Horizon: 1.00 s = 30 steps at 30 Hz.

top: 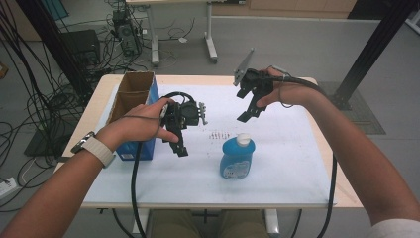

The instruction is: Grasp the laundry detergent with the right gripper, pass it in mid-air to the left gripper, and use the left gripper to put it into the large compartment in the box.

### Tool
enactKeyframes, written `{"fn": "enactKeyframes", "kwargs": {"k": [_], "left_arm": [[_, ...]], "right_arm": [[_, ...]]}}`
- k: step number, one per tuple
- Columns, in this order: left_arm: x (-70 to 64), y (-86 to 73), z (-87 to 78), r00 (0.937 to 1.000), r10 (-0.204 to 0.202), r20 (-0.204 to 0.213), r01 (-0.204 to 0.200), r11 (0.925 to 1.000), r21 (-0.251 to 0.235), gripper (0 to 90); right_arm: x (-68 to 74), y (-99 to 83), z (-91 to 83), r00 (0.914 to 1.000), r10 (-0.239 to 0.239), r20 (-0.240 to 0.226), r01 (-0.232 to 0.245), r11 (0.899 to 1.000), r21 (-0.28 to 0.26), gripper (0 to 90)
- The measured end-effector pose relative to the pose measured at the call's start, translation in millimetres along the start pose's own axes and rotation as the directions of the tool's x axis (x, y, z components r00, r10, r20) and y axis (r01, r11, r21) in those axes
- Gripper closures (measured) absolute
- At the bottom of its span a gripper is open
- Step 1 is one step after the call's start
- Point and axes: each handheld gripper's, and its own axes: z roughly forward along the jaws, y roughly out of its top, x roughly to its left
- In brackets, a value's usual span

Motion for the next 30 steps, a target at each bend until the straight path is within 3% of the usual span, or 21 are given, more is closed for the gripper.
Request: {"fn": "enactKeyframes", "kwargs": {"k": [10, 30], "left_arm": [[1.0, -0.5, -0.5, 1.0000, 0.000, -0.005, 0.000, 1.0000, 0.003, 10.2], [0.2, -1.0, -0.7, 0.9999, -0.008, -0.008, 0.008, 1.0000, -0.004, 10.7]], "right_arm": [[7.4, -11.8, -24.6, 0.9997, 0.023, -0.004, -0.023, 0.998, -0.052, 8.7], [32.0, -29.5, -40.2, 0.9985, 0.016, -0.052, -0.020, 0.997, -0.078, 8.1]]}}
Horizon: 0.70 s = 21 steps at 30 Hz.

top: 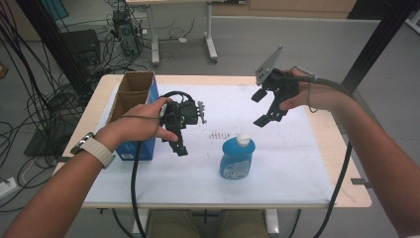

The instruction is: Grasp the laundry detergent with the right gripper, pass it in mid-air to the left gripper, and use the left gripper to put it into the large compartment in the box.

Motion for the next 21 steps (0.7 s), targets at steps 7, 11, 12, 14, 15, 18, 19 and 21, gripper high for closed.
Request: {"fn": "enactKeyframes", "kwargs": {"k": [7, 11, 12, 14, 15, 18, 19, 21], "left_arm": [[-0.6, 0.4, 0.1, 1.0000, -0.001, -0.004, 0.001, 1.0000, 0.001, 10.5], [-0.8, 0.4, 0.0, 1.0000, -0.002, -0.007, 0.002, 1.0000, 0.001, 10.5], [-0.8, 0.4, 0.0, 1.0000, -0.003, -0.008, 0.003, 1.0000, 0.001, 10.5], [-1.1, 0.7, 0.1, 1.0000, -0.004, -0.009, 0.004, 1.0000, 0.000, 10.5], [-1.2, 0.9, 0.2, 0.9999, -0.004, -0.010, 0.004, 1.0000, 0.000, 10.5], [-1.1, 1.0, 0.7, 0.9999, -0.003, -0.010, 0.003, 1.0000, 0.002, 10.5], [-1.0, 1.1, 0.8, 0.9999, -0.002, -0.010, 0.002, 1.0000, 0.002, 10.5], [-0.9, 1.3, 0.9, 1.0000, -0.004, -0.009, 0.004, 1.0000, 0.001, 10.5]], "right_arm": [[12.9, -6.7, -3.5, 0.9997, -0.023, -0.006, 0.023, 1.000, -0.021, 6.6], [19.8, -14.4, 0.6, 0.9992, -0.040, 0.001, 0.040, 0.999, -0.028, 5.7], [21.0, -15.9, 1.8, 0.9991, -0.043, 0.003, 0.043, 0.999, -0.029, 5.2], [22.9, -17.4, 3.2, 0.9990, -0.044, 0.003, 0.044, 0.999, -0.027, 4.9], [25.9, -19.3, 4.9, 0.9987, -0.051, 0.005, 0.051, 0.998, -0.031, 5.0], [29.5, -21.2, 7.1, 0.9983, -0.057, -0.001, 0.057, 0.998, -0.034, 5.5], [30.9, -22.0, 8.2, 0.9980, -0.063, -0.002, 0.062, 0.997, -0.033, 5.5], [33.8, -24.5, 10.8, 0.9980, -0.063, -0.001, 0.063, 0.997, -0.033, 5.5]]}}
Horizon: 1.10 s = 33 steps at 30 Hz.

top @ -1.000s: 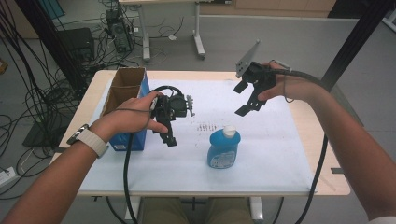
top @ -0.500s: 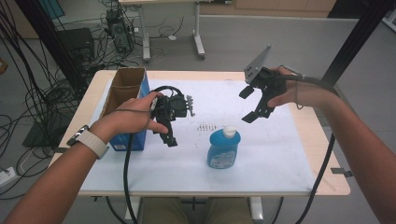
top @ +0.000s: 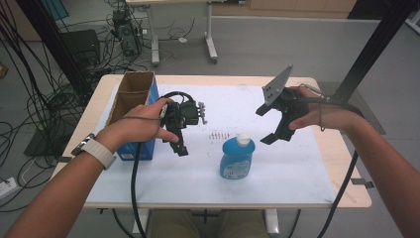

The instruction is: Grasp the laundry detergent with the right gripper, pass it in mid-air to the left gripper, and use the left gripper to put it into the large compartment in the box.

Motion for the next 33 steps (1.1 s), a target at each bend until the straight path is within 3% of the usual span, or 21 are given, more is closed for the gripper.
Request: {"fn": "enactKeyframes", "kwargs": {"k": [14, 20, 33], "left_arm": [[1.6, 1.5, 1.9, 1.0000, 0.004, 0.003, -0.004, 1.0000, 0.006, 10.5], [2.2, 1.2, 2.1, 1.0000, 0.002, 0.003, -0.002, 1.0000, 0.006, 10.5], [2.7, 1.4, 2.4, 1.0000, 0.003, 0.003, -0.003, 1.0000, 0.005, 10.4]], "right_arm": [[6.6, -9.3, 12.0, 1.0000, 0.002, -0.008, -0.002, 1.000, -0.017, 5.5], [10.0, -12.5, 16.4, 0.9998, -0.020, -0.003, 0.020, 1.000, -0.023, 5.3], [13.2, -20.8, 24.0, 0.9992, -0.026, 0.031, 0.028, 0.998, -0.052, 3.3]]}}
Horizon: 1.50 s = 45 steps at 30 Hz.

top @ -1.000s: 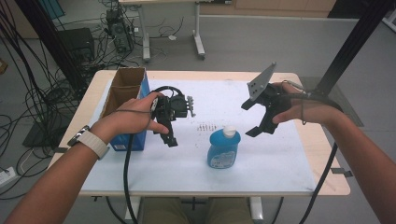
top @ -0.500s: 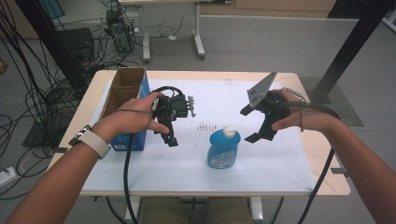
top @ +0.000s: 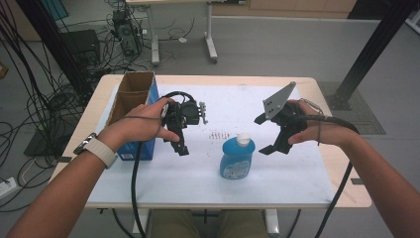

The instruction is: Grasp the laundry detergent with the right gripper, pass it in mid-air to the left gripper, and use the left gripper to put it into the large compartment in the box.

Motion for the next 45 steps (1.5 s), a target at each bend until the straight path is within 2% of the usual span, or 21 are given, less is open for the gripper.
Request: {"fn": "enactKeyframes", "kwargs": {"k": [8, 30, 45], "left_arm": [[0.3, -0.4, -0.1, 1.0000, -0.001, -0.003, 0.001, 1.0000, -0.001, 10.2], [0.0, -1.5, 1.3, 1.0000, -0.009, 0.001, 0.009, 1.0000, 0.000, 10.3], [0.5, -1.2, 2.1, 0.9999, -0.012, -0.002, 0.012, 0.9999, 0.000, 10.2]], "right_arm": [[2.3, -5.6, 9.0, 0.9995, -0.002, -0.030, 0.002, 1.000, 0.008, 4.0], [6.5, -19.8, 26.2, 0.9999, -0.006, -0.011, 0.006, 0.999, -0.047, 4.2], [7.0, -27.5, 37.7, 0.9998, 0.003, -0.019, -0.005, 0.996, -0.087, 4.1]]}}
